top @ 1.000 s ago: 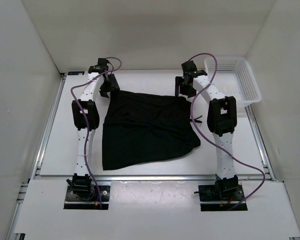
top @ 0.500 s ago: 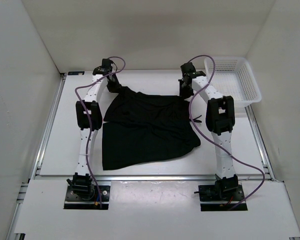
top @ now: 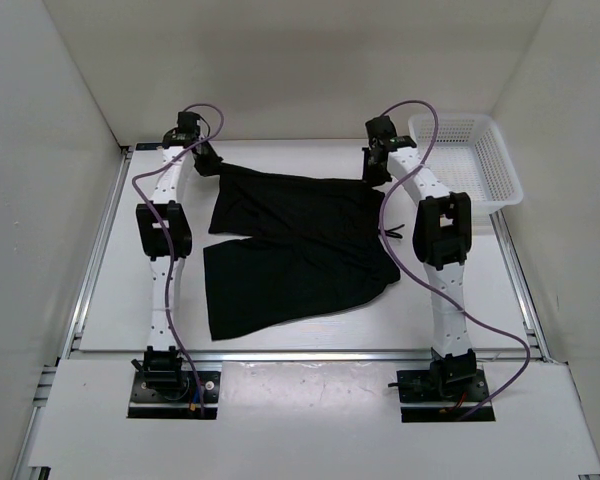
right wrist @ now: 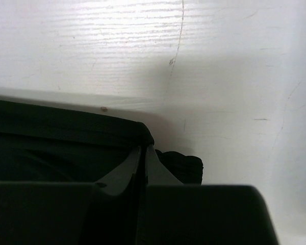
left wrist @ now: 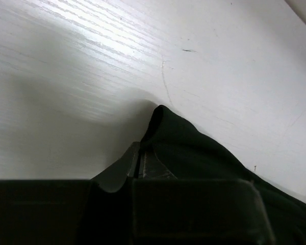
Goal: Fold and stack the shorts
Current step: Fold the shorts
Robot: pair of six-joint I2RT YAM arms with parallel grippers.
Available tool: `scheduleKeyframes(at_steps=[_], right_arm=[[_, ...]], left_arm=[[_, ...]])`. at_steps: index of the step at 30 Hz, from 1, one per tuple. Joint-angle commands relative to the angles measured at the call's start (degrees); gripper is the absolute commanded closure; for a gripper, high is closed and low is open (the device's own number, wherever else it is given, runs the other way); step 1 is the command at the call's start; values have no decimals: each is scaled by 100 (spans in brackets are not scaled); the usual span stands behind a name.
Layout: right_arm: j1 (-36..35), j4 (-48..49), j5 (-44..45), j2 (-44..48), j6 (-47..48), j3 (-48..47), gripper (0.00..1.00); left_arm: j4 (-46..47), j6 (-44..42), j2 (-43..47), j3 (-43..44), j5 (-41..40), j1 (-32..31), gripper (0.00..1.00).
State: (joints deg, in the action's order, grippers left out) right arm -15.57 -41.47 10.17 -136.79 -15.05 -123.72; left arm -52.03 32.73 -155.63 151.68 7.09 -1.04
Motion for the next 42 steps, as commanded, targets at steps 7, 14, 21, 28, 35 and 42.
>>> scheduleKeyframes(at_steps=[7, 14, 21, 28, 35, 42], right_arm=[[169, 52, 187, -383, -16, -793, 93], [169, 113, -297, 11, -16, -663, 30], [-85, 350, -577, 1057, -173, -48, 28], [-534, 1026, -648, 3121, -560, 2208, 33], [-640, 1229, -745, 5266, -1350, 5223, 88], [-325, 1001, -1508, 7497, -2072, 7615, 71]], left_arm=[[299, 40, 103, 345, 292, 25, 90], [299, -83, 445, 109, 276, 25, 39], [299, -197, 2077, -963, -129, 305, 19], [-298, -197, 4237, -3418, -885, 438, 25], [-299, 620, 6647, -7206, -719, 149, 39], [-702, 1295, 8460, -9872, -296, -563, 37]])
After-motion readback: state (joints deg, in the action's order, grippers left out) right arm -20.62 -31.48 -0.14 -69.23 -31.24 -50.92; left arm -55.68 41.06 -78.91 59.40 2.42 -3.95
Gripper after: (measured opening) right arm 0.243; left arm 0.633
